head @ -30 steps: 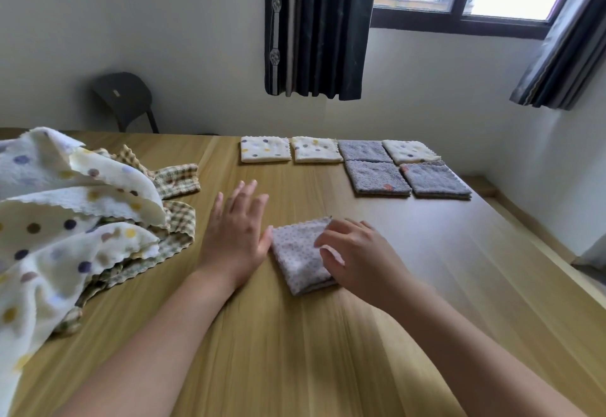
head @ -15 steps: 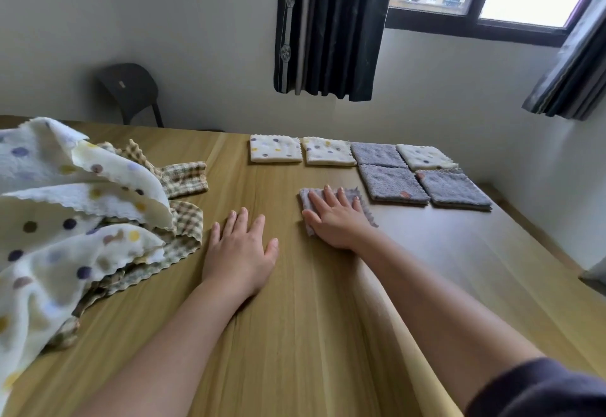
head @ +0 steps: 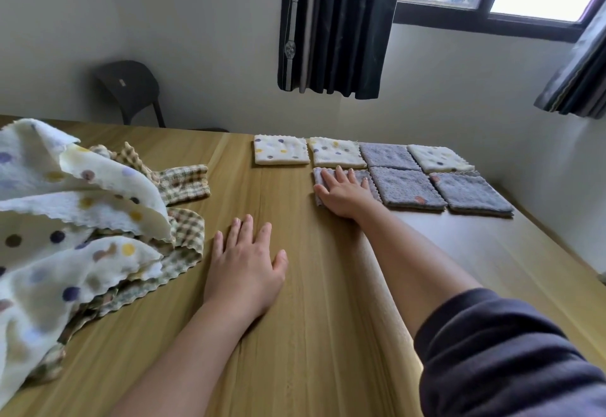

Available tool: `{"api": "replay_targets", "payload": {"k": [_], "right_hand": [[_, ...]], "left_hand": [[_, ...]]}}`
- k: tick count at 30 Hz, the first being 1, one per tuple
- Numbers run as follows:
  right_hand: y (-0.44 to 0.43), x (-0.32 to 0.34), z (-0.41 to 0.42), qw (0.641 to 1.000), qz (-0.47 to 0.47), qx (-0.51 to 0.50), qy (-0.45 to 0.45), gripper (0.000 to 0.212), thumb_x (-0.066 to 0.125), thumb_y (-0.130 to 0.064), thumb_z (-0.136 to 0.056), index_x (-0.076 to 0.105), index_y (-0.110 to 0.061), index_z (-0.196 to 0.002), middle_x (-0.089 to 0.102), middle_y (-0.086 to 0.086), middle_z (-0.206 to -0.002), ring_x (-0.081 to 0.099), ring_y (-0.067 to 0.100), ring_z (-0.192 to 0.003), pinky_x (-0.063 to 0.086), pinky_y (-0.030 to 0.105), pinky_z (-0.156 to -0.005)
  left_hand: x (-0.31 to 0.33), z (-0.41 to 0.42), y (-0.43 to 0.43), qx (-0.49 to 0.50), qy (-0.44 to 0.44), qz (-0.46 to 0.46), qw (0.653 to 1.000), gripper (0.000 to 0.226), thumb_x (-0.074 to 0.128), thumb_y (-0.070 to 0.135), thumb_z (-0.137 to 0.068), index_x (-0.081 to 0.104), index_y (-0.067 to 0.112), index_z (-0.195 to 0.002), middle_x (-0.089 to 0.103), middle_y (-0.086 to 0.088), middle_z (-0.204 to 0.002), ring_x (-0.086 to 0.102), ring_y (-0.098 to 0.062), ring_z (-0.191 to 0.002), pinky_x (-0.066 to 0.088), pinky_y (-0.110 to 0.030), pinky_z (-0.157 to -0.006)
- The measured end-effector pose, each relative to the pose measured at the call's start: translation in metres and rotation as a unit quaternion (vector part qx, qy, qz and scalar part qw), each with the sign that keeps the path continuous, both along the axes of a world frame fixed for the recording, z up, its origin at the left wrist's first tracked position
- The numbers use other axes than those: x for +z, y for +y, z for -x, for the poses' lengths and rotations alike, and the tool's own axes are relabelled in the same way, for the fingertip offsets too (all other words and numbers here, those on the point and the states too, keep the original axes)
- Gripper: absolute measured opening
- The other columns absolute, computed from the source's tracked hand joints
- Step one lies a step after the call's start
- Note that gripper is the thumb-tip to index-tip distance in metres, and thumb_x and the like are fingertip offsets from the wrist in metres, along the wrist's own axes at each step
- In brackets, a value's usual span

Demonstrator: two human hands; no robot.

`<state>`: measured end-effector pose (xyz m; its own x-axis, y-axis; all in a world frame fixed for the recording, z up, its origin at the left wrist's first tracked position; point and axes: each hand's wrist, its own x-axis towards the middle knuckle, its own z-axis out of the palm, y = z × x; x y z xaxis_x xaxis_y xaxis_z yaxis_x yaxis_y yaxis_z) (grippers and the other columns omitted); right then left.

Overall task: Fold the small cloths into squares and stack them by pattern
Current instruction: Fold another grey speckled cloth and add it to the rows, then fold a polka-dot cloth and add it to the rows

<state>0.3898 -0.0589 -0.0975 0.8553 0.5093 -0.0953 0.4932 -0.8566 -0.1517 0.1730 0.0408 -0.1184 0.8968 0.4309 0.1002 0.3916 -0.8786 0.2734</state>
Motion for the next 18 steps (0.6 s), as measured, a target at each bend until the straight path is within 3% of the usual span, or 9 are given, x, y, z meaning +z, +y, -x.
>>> {"api": "replay_targets", "payload": {"k": [3, 5, 7, 9, 12, 16, 18], "right_hand": [[-0.003, -0.002, 0.002, 1.000, -0.020, 0.001, -0.024, 0.059, 0.015, -0.053, -0.100, 0.005, -0.030, -0.154, -0.006, 0.005, -0.162, -0.010, 0.029, -0.148, -0.006, 0.054, -0.117], [-0.003, 0.002, 0.009, 0.996, -0.049, 0.017, -0.066, 0.060, 0.017, -0.051, -0.101, 0.005, -0.027, -0.154, -0.005, 0.004, -0.162, -0.011, 0.026, -0.148, -0.007, 0.053, -0.118], [0.004, 0.007, 0.029, 0.989, -0.083, 0.071, -0.095, 0.059, 0.023, -0.049, -0.102, 0.010, -0.025, -0.154, -0.001, 0.002, -0.162, -0.010, 0.022, -0.148, -0.007, 0.050, -0.119], [0.013, 0.013, 0.053, 0.979, -0.115, 0.133, -0.104, 0.057, 0.028, -0.046, -0.102, 0.018, -0.024, -0.153, 0.006, 0.000, -0.162, -0.006, 0.019, -0.149, -0.003, 0.049, -0.120], [0.033, 0.021, 0.092, 0.969, -0.147, 0.186, -0.068, 0.052, 0.035, -0.041, -0.102, 0.028, -0.022, -0.150, 0.015, -0.002, -0.161, 0.003, 0.016, -0.149, 0.006, 0.047, -0.121], [0.069, 0.034, 0.143, 0.948, -0.240, 0.206, -0.018, 0.046, 0.049, -0.034, -0.098, 0.043, -0.018, -0.142, 0.043, 0.001, -0.148, 0.043, 0.020, -0.133, 0.036, 0.036, -0.108], [0.094, 0.041, 0.162, 0.938, -0.285, 0.198, -0.005, 0.045, 0.055, -0.032, -0.095, 0.048, -0.016, -0.137, 0.052, 0.003, -0.138, 0.050, 0.020, -0.124, 0.042, 0.033, -0.099]], "left_hand": [[0.000, -0.001, -0.001, -0.002, -0.012, 0.013, 1.000, 0.060, 0.029, 0.046, -0.099, 0.016, 0.022, -0.153, 0.005, -0.004, -0.162, -0.001, -0.018, -0.149, -0.002, -0.040, -0.120], [0.003, -0.002, -0.002, 0.008, -0.064, 0.039, 0.997, 0.055, 0.036, 0.041, -0.098, 0.029, 0.019, -0.148, 0.022, -0.005, -0.158, 0.015, -0.019, -0.146, 0.010, -0.038, -0.120], [0.009, 0.003, 0.002, 0.022, -0.136, 0.040, 0.990, 0.043, 0.047, 0.031, -0.095, 0.050, 0.014, -0.134, 0.047, -0.005, -0.140, 0.042, -0.022, -0.129, 0.034, -0.038, -0.109], [0.016, 0.011, 0.010, 0.022, -0.207, -0.002, 0.978, 0.028, 0.058, 0.020, -0.087, 0.063, 0.011, -0.112, 0.062, -0.006, -0.114, 0.057, -0.026, -0.106, 0.047, -0.040, -0.089], [0.028, 0.037, 0.033, 0.056, -0.264, -0.094, 0.958, 0.015, 0.065, 0.011, -0.076, 0.067, 0.012, -0.091, 0.064, -0.004, -0.093, 0.059, -0.027, -0.088, 0.044, -0.041, -0.076], [0.028, 0.086, 0.075, 0.152, -0.270, -0.164, 0.936, 0.018, 0.065, 0.006, -0.070, 0.067, 0.012, -0.087, 0.061, -0.008, -0.098, 0.055, -0.031, -0.092, 0.039, -0.045, -0.078], [0.023, 0.102, 0.088, 0.183, -0.242, -0.153, 0.941, 0.019, 0.067, 0.010, -0.072, 0.066, 0.011, -0.092, 0.060, -0.010, -0.103, 0.054, -0.032, -0.095, 0.038, -0.047, -0.082]]}}
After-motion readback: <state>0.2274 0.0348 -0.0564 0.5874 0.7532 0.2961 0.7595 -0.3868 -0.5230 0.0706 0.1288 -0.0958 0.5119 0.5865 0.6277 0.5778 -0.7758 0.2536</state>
